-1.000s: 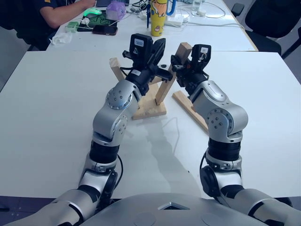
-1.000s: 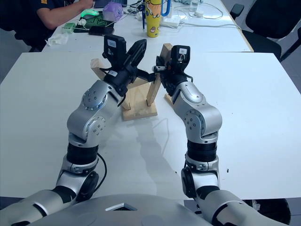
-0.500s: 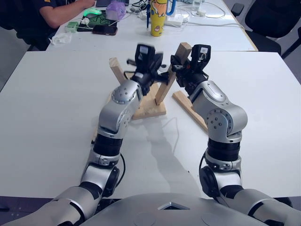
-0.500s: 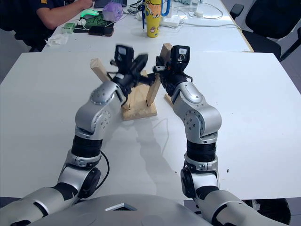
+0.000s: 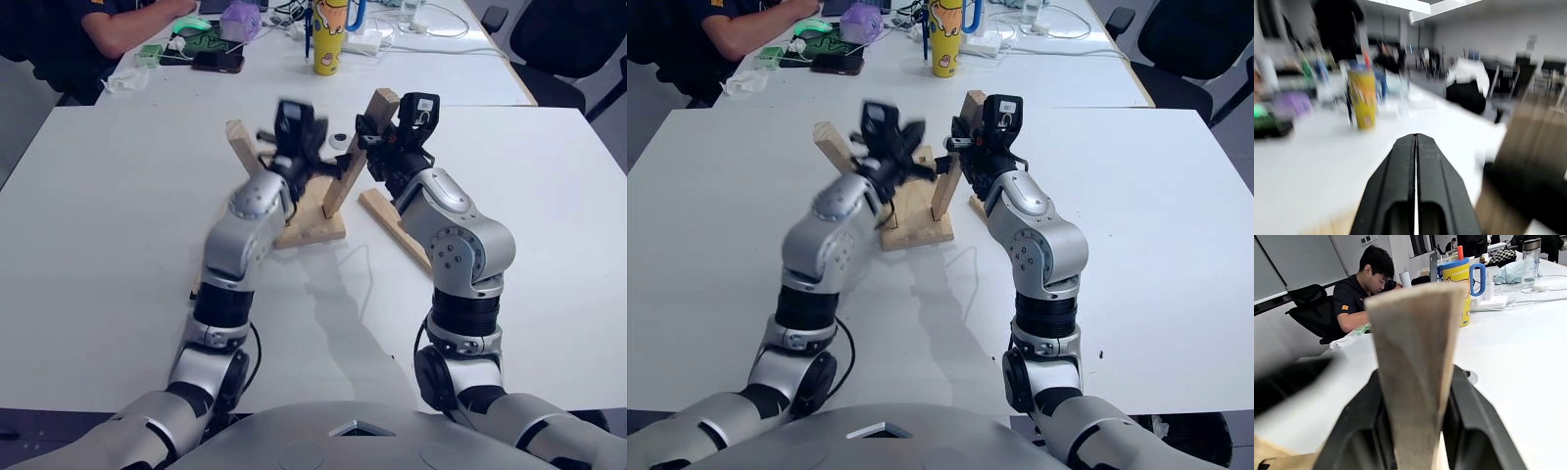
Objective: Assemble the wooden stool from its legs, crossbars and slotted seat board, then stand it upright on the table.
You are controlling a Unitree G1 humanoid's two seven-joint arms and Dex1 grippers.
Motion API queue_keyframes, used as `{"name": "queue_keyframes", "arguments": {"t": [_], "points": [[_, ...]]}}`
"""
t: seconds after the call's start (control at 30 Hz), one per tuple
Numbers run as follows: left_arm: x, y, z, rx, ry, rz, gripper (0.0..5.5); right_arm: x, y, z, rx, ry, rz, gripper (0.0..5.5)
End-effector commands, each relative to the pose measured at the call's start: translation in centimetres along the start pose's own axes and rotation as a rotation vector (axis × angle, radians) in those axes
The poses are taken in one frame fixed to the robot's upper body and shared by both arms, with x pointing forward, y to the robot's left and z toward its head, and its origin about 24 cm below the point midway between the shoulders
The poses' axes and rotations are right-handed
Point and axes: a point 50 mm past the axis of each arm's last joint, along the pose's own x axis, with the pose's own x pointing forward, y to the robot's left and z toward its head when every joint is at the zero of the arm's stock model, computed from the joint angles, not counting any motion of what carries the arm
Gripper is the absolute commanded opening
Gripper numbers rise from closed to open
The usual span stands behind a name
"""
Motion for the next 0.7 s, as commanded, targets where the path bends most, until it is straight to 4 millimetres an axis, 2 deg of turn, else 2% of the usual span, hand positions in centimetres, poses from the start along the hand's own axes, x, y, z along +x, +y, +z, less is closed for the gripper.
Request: {"name": "queue_keyframes", "arguments": {"t": [0.03,0.1,0.17,0.27,0.37,0.4,0.47,0.5,0.7], "points": [[0.4,-0.3,1.9,0.025,-0.041,-0.022,0.0,-0.2,-1.1,-4.1,0.018,0.212,-0.056,1.05],[0.3,-0.1,0.3,0.022,0.028,-0.018,0.0,-0.2,-1.1,-4.1,0.019,0.212,-0.056,1.05],[-0.2,-0.2,-2.4,0.01,0.132,-0.021,0.0,-0.2,-1.1,-4.1,0.02,0.212,-0.056,1.05],[-1.3,-0.3,-7.4,-0.011,0.323,-0.037,0.0,-0.2,-1.1,-4.2,0.022,0.213,-0.057,1.05],[-3.7,-1.2,-13.3,-0.051,0.58,-0.1,0.0,-0.2,-1.1,-4.2,0.024,0.215,-0.056,1.05],[-4.3,-1.6,-14.1,-0.071,0.598,-0.124,0.0,-0.2,-1.1,-4.2,0.025,0.215,-0.056,1.05],[-4.6,-1.3,-14.2,-0.061,0.609,-0.112,0.0,-0.2,-1.1,-4.2,0.026,0.215,-0.057,1.05],[-4.3,-1.0,-13.6,-0.068,0.573,-0.092,0.0,-0.2,-1.1,-4.2,0.027,0.215,-0.057,1.05],[-2.7,-0.5,-8.0,-0.077,0.349,-0.073,0.0,-0.1,-1.3,-4.1,0.025,0.215,-0.056,1.05]]}}
